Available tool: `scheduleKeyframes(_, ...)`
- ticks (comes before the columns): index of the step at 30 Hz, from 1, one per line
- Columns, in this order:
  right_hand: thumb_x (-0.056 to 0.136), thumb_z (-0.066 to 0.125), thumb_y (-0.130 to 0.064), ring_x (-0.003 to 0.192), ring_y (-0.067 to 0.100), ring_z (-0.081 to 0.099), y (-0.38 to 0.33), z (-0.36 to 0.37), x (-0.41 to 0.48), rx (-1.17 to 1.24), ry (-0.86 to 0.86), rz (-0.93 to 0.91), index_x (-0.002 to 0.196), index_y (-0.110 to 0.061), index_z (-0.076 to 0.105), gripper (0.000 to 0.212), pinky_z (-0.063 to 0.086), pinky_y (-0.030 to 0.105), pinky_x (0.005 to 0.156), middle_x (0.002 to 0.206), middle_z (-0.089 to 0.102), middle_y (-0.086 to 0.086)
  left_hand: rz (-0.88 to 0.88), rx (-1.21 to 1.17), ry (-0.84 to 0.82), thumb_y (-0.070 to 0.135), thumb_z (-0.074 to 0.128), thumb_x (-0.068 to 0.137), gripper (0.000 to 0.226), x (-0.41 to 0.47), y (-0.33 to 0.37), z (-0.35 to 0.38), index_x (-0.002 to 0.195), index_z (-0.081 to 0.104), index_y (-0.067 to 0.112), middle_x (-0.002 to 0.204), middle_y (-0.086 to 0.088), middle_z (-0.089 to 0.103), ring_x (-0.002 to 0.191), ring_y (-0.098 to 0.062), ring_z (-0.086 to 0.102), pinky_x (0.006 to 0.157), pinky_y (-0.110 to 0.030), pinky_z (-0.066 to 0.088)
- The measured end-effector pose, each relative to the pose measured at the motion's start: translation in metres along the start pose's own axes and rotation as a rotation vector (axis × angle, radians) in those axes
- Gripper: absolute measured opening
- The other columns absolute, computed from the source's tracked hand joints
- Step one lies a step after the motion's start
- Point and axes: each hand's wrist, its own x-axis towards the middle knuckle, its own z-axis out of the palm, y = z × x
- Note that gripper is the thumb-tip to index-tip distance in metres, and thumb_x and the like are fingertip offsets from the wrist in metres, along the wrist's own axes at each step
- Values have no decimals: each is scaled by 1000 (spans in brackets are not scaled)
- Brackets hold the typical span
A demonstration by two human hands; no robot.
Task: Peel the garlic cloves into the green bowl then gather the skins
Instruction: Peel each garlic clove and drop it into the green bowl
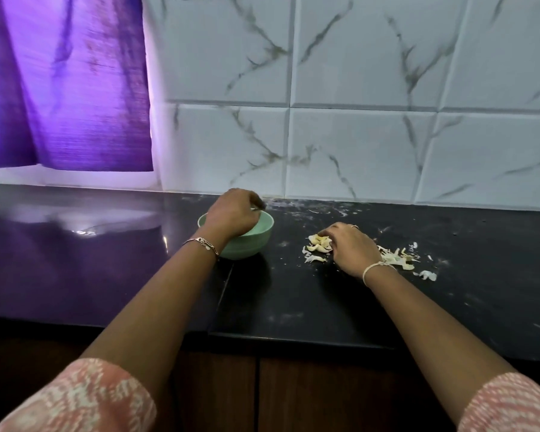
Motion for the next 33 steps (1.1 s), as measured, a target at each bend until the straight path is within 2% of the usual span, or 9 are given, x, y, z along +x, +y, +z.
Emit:
scheduleKeyframes(6,103,34,-22,130,26,48,15,12,27,157,-158,100,138,-23,49,38,42,43,104,140,54,3,70,-12,232,34,56,87,27,-10,60,36,109,68,25,101,0,71,98,-23,64,81,-34,51)
scheduleKeyframes(9,104,33,-30,129,28,49,19,16,36,199,-223,131,139,-24,47,39,40,44,105,138,55,8,76,43,179,31,54,89,29,-5,74,60,111,67,18,109,-5,68,103,-27,62,83,-36,50)
scheduleKeyframes(13,101,43,-22,121,23,55,24,26,37,292,-204,140,128,-24,59,32,43,38,102,129,63,1,84,136,24,17,52,90,27,3,72,90,114,64,14,119,-10,59,107,-31,59,87,-39,48)
scheduleKeyframes(17,93,54,-13,105,18,64,25,26,37,422,-90,134,115,-22,69,28,48,30,92,113,71,-1,35,19,-84,18,56,88,23,11,60,114,107,68,17,114,-10,59,105,-29,59,89,-36,49)
scheduleKeyframes(20,91,54,-15,108,20,62,24,25,40,400,-133,123,115,-28,70,32,49,34,95,113,71,-2,-14,-38,-144,21,63,84,20,20,52,122,102,71,20,109,-7,67,105,-24,62,84,-28,47)
scheduleKeyframes(24,91,57,-37,113,20,58,20,18,40,295,-156,133,108,-33,71,22,43,37,99,108,71,-3,-56,-139,-178,15,70,80,7,26,46,118,83,69,21,88,-2,70,87,-16,65,70,-20,44)
scheduleKeyframes(26,87,63,-47,110,19,59,19,16,41,285,-131,132,100,-32,71,21,39,37,99,97,71,-8,-80,-192,-180,12,73,79,14,26,43,118,76,63,22,77,4,64,79,-14,63,69,-20,45)
scheduleKeyframes(30,83,69,-48,106,15,59,18,15,40,292,-93,126,91,-33,66,18,33,34,91,97,69,-12,-89,-241,-102,11,73,79,29,21,39,119,68,50,26,75,7,60,73,-12,57,67,-21,42)
scheduleKeyframes(33,84,70,-44,93,13,65,19,12,36,446,-54,146,91,-30,69,15,46,33,87,90,71,-10,-61,-222,-44,7,69,80,25,14,36,121,73,52,24,75,9,60,75,-13,58,67,-20,41)
